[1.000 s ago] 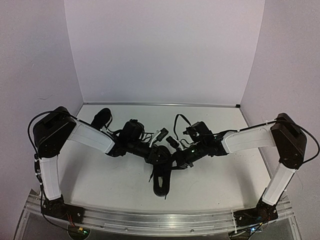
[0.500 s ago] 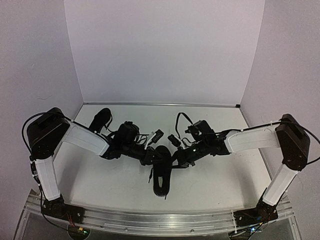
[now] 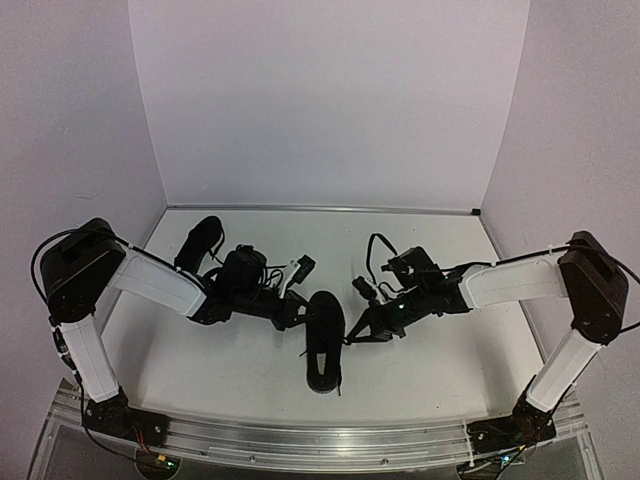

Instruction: Tie the shoes

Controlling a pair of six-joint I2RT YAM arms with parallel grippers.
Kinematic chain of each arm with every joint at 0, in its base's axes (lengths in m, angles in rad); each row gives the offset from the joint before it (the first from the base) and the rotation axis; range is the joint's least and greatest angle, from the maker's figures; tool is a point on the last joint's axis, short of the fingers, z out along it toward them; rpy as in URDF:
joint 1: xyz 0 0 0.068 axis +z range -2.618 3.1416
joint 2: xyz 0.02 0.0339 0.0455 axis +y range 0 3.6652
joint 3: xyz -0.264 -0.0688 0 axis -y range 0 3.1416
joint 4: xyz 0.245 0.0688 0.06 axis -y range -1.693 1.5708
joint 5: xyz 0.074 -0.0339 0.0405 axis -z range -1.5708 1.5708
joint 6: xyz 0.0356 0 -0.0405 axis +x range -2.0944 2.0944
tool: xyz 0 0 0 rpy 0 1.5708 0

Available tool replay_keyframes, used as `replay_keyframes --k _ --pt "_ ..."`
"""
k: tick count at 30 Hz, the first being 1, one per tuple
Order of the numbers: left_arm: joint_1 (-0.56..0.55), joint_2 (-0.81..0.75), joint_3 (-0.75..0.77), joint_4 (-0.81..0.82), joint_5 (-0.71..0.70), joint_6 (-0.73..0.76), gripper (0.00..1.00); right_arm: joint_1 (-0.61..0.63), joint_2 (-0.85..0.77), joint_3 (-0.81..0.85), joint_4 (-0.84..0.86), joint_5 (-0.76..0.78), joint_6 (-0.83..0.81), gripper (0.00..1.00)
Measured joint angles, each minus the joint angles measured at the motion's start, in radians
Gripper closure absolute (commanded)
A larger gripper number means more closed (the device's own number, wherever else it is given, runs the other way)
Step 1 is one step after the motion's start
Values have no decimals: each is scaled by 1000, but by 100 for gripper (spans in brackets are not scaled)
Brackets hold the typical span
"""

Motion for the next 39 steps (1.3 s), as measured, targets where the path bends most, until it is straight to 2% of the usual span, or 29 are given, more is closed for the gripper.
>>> replay_keyframes --k 39 --pt "27 -25 -60 9 -113 6 100 -68 -65 -97 -80 50 -63 100"
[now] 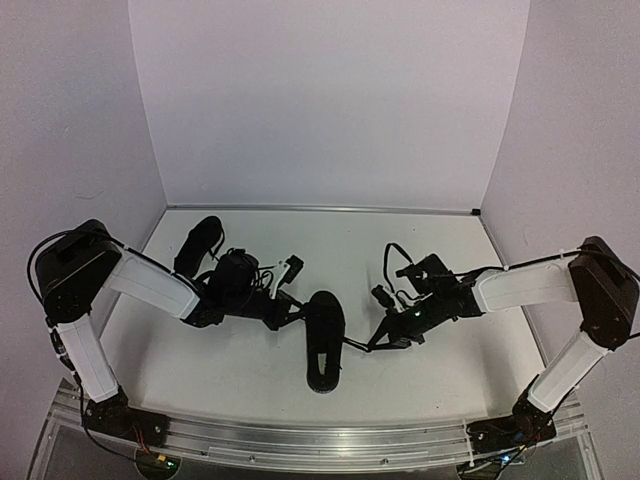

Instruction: Tie the shoes

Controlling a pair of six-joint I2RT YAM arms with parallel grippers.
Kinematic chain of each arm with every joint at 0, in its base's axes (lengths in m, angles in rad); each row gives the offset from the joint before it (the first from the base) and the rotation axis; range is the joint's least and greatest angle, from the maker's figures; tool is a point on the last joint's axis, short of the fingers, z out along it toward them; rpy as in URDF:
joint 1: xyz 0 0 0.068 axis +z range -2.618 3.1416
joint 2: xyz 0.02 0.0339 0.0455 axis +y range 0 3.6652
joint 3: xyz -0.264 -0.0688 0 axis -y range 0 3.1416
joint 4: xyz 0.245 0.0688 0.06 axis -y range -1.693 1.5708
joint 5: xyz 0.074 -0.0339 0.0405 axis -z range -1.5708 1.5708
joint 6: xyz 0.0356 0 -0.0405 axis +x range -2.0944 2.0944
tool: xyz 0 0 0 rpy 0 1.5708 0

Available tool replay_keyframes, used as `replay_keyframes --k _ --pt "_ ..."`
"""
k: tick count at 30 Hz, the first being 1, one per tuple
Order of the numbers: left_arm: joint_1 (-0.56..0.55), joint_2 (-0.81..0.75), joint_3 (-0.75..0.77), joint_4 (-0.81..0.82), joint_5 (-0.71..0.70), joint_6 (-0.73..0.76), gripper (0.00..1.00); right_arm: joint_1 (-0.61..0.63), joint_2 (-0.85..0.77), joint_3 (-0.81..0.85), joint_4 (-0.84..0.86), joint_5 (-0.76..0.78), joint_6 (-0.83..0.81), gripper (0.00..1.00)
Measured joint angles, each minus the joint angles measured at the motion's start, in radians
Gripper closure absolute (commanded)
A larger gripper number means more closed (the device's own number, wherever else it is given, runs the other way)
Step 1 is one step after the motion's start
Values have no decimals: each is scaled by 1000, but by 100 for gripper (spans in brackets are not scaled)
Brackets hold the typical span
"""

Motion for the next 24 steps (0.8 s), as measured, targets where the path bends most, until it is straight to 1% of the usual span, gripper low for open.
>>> replay_keyframes --k 11,24 --pt "1 -8 -2 -4 1 7 100 -2 1 7 -8 -6 -17 100" --pt "2 -37 -40 -10 -19 7 100 -6 8 6 -8 -3 -19 100"
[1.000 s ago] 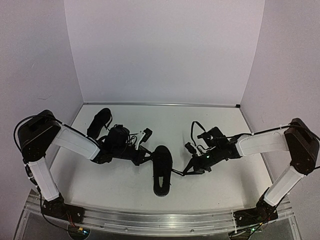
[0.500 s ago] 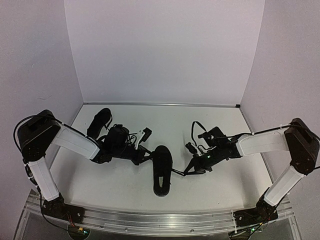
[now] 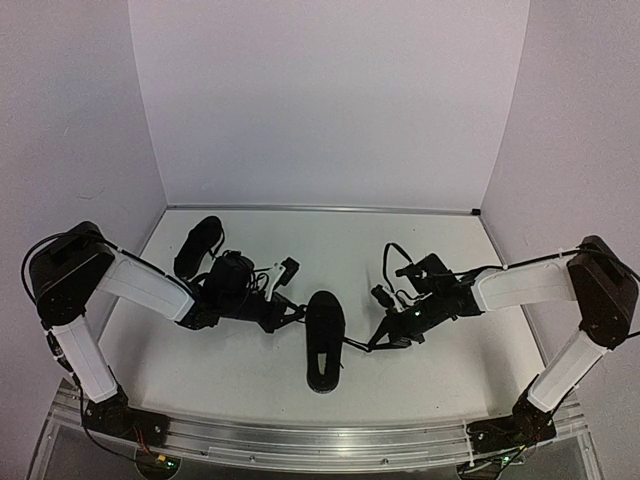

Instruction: Tie the shoes

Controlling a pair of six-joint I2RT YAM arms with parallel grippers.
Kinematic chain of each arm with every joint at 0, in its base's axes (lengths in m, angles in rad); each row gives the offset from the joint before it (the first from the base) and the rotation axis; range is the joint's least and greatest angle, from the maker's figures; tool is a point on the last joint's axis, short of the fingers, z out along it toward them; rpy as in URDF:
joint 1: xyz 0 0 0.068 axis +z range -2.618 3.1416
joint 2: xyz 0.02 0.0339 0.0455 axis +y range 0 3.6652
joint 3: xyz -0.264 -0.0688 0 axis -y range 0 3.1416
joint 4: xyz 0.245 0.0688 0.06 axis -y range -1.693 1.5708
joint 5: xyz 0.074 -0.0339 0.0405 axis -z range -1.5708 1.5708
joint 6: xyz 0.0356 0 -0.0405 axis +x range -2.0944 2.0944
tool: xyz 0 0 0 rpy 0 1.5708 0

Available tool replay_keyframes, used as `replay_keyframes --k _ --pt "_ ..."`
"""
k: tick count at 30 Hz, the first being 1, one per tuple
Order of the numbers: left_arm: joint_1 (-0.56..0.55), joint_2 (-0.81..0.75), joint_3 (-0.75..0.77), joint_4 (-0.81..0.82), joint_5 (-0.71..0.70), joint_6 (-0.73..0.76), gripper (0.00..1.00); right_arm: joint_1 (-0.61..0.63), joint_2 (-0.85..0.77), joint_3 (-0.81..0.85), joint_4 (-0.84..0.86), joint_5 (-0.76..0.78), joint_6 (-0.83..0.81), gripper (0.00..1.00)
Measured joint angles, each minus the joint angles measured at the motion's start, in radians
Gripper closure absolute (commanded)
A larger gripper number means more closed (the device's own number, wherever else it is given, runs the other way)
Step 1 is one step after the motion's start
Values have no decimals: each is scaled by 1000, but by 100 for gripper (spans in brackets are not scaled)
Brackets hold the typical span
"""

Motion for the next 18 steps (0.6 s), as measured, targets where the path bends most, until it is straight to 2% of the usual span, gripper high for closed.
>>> replay_keyframes --k 12,15,18 --pt "7 -6 -14 0 -15 0 100 -7 1 -12 0 2 0 100" --pt "9 -6 -13 -7 -8 7 86 -7 7 -11 0 -4 -3 97" --pt "9 -8 -7 -32 5 26 71 -7 18 7 -9 -9 -8 83"
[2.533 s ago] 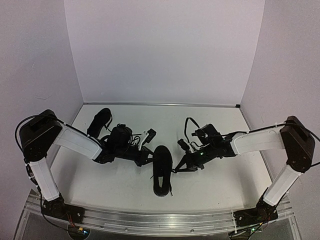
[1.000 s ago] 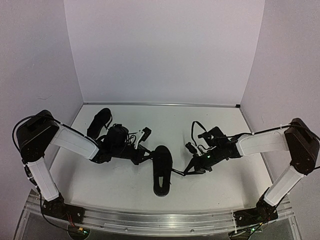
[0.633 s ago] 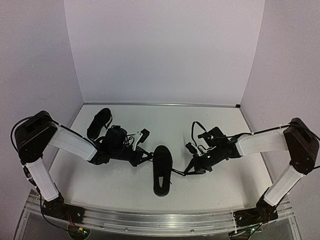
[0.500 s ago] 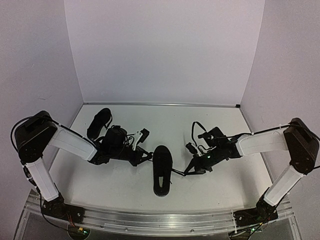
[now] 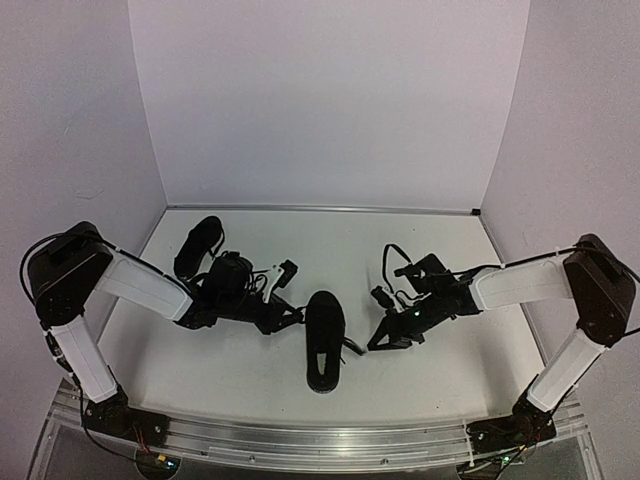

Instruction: Tie the shoes

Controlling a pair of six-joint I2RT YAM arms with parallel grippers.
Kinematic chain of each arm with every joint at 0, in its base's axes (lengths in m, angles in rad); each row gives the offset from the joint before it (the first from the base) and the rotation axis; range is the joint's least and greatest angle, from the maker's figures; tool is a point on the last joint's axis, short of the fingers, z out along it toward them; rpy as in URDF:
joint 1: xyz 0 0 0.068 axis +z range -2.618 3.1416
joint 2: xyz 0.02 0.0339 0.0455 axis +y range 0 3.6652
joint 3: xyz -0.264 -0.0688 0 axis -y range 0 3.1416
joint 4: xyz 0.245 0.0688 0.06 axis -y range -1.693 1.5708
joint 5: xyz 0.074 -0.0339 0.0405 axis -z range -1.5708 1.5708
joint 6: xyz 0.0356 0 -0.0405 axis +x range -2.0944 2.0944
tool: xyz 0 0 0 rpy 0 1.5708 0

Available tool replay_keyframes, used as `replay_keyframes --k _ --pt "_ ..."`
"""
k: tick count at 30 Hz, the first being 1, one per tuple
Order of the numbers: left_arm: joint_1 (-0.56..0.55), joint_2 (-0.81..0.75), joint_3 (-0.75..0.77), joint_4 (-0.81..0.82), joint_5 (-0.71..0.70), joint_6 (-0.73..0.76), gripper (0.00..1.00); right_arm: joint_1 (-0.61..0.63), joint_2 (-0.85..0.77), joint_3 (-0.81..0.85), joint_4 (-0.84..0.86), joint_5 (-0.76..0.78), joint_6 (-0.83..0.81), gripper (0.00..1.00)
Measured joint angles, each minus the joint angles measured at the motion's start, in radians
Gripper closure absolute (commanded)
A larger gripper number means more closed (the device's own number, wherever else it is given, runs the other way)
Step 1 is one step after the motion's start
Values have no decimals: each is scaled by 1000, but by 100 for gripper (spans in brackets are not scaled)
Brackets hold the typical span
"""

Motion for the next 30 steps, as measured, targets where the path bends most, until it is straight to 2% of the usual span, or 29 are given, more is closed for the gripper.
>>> replay_keyframes --k 3,4,7,12,15,20,24,30 --pt "0 -21 4 -31 3 17 59 -2 8 30 -7 -6 -1 68" --pt "0 -34 4 -43 1 20 57 -2 8 39 -10 -8 -3 67" --pt "0 -114 4 -90 -20 36 53 -4 6 52 -15 -7 -2 66" --pt "0 -270 2 -154 -36 80 54 -3 -26 52 -34 -15 -2 66" --pt "-13 -308 -2 -185 -21 115 55 -3 -60 52 -23 -36 1 66" --pt "-89 -273 -10 -222 -7 156 55 3 -70 53 7 -57 9 66" --pt "-140 -180 0 -231 4 178 55 16 -28 91 11 -61 7 67" --pt "-147 -88 35 -244 8 183 56 34 54 145 27 -62 1 68"
